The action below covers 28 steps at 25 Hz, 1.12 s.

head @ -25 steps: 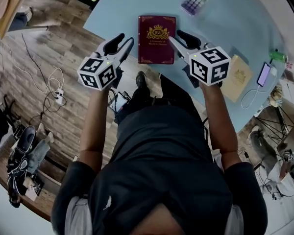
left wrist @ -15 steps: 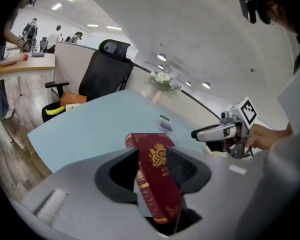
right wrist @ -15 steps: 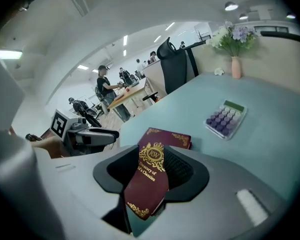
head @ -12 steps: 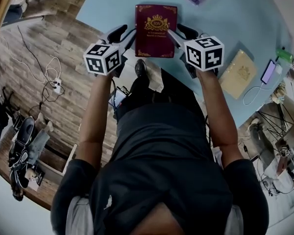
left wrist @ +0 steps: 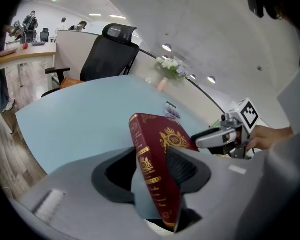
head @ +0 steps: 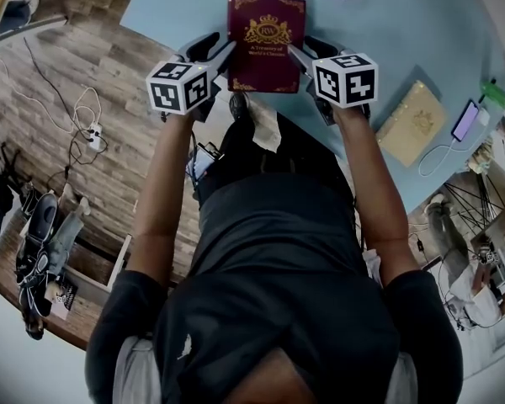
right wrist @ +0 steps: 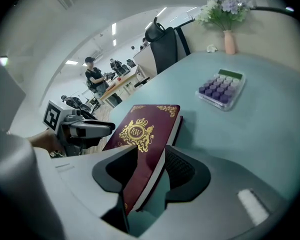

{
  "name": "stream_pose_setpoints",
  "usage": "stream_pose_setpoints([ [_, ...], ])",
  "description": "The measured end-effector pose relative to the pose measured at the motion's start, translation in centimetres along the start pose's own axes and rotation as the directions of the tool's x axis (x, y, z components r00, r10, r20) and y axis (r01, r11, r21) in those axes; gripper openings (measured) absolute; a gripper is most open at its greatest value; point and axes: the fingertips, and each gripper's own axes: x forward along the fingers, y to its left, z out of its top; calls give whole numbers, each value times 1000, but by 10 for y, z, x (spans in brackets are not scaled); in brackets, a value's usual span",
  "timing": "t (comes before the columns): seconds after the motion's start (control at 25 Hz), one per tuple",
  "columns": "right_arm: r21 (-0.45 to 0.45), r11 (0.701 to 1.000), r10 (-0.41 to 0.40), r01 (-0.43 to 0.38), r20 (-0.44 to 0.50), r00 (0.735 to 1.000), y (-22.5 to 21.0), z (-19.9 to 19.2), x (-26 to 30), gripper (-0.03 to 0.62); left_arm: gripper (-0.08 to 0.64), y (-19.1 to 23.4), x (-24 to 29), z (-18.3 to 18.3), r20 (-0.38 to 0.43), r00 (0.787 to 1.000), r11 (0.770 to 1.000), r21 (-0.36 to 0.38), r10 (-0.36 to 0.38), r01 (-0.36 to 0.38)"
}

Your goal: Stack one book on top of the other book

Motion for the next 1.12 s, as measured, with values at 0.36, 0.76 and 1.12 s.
stream_pose_setpoints([
  [0.36, 66, 997, 30, -29, -11, 1000, -3, -8, 14, 150, 210, -2, 15, -9, -27, 999, 998, -45, -43, 41],
  [0.76, 138, 990, 36, -40, 36, 999, 5, 0, -4, 92, 209, -10, 2, -4, -37, 999, 1000, 1, -15, 15],
  [1.12, 84, 996, 15, -23, 93, 996, 35, 13, -29, 78, 192, -20, -35, 15, 44, 999, 998, 59, 16, -18],
])
